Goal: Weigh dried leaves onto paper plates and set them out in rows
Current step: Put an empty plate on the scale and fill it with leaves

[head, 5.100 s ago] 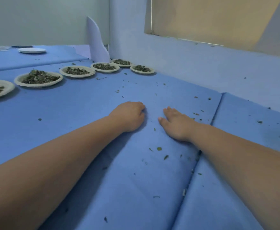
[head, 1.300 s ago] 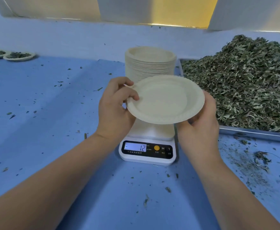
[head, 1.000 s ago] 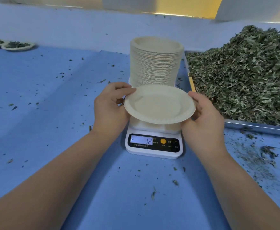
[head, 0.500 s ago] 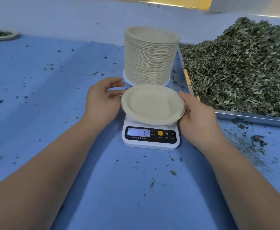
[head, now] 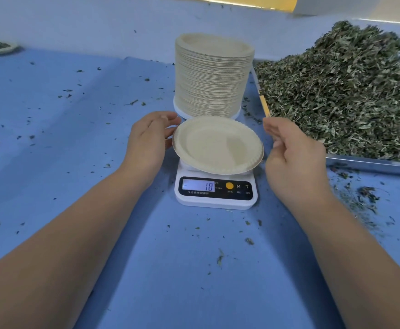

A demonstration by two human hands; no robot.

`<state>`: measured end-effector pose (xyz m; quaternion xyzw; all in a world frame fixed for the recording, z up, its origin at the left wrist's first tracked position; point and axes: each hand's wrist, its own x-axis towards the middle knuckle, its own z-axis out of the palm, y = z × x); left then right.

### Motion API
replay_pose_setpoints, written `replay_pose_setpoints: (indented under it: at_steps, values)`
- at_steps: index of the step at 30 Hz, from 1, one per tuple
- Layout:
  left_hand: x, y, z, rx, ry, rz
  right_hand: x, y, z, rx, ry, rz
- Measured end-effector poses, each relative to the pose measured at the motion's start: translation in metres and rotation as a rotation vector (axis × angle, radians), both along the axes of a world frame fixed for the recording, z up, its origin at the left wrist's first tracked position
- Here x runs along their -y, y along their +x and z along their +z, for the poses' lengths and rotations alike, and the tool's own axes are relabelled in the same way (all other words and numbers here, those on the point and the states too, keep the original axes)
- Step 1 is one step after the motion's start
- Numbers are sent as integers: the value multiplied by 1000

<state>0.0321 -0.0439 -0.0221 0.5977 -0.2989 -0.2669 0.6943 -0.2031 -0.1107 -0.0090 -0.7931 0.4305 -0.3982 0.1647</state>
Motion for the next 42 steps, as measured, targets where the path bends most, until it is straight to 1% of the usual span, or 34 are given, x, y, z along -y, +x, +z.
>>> replay_pose_setpoints:
  at_steps: [4, 7, 22, 42]
  values:
    - [0, -1, 0, 14, 15, -10, -2, 2, -1, 75, 14, 9]
    - [0, -2, -1, 33, 31, -11, -5, 4, -2, 92, 45, 13]
    - [1, 0, -3, 107, 46, -37, -6, 4, -5, 108, 78, 11]
    - [1, -1, -3, 116, 55, -29, -3, 4, -8, 131, 83, 30]
